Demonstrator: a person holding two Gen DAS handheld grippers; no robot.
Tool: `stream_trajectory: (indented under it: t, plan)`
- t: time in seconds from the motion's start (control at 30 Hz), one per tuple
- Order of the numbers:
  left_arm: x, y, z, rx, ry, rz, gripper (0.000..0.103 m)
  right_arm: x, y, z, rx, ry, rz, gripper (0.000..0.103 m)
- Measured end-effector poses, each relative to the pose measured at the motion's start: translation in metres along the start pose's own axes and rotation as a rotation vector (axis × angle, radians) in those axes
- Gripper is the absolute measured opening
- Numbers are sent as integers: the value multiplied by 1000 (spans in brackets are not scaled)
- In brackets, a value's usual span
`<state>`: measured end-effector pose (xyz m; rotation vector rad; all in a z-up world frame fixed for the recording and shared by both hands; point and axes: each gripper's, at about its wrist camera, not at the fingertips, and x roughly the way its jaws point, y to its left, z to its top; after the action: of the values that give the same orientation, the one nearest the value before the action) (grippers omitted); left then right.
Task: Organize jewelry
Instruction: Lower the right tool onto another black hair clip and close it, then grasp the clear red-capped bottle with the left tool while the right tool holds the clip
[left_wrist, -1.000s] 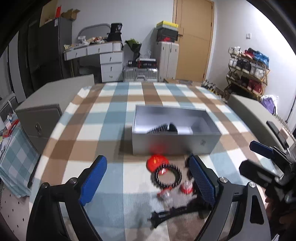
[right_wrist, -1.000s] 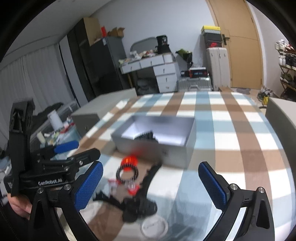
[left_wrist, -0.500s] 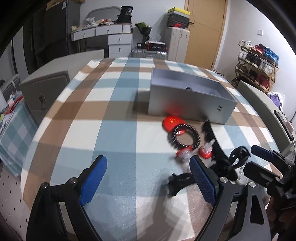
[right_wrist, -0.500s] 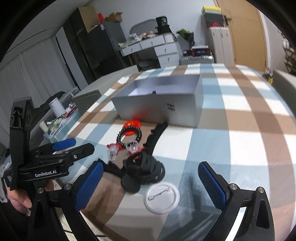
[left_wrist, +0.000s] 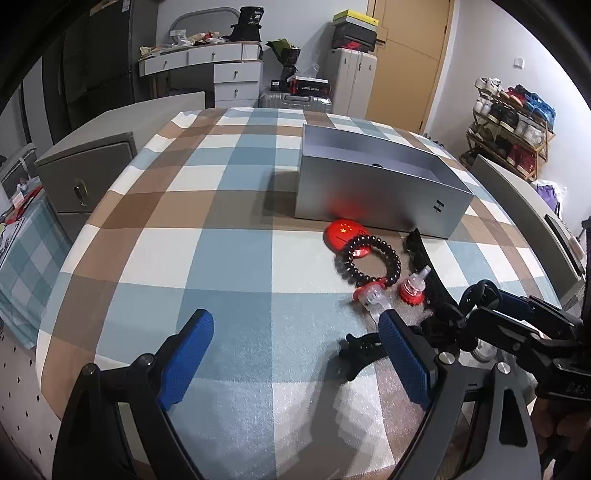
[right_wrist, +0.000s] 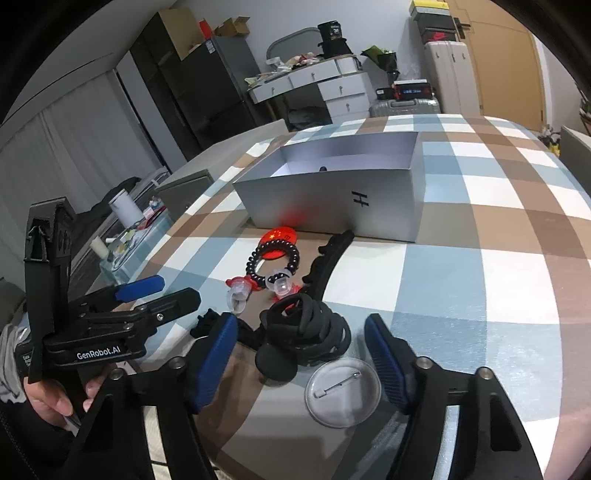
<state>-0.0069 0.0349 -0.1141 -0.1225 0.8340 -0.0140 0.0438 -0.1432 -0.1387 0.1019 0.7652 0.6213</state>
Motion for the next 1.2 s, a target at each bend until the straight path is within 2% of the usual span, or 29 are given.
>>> stream_trajectory:
  t: [0.07,0.17,0.33,0.43,0.73,0.97,1.1,1.17,1.2]
  plan:
    - [0,0,-1,4,4,-4,88,3,0,0,-1,10,0,55]
    - [-1,0,0,4,3,-8,88,4,-2,-1,11,18,-5,47]
    - [-1,-1,6,-2,13,-35,88,-5,-1,-2,0,-27,16,47]
    - [1,-7,9,30,16,-41,88,-10,0,-2,1,-55,18,46]
    - [17,-18,15,67,97,-85,88,-31,-20,2,110,-135,97,47]
    - [21,-21,19,81,101,-84,88,-49,-24,4,115,-184,79,47]
    - [26,-24,22,96,123,-124,88,-52,-26,3,119,-198,79,47]
    - [26,-26,22,109,126,-137,83,-52,-27,2,118,-196,75,47]
    - [26,-27,23,114,130,-138,75,-52,-28,2,118,-195,75,47]
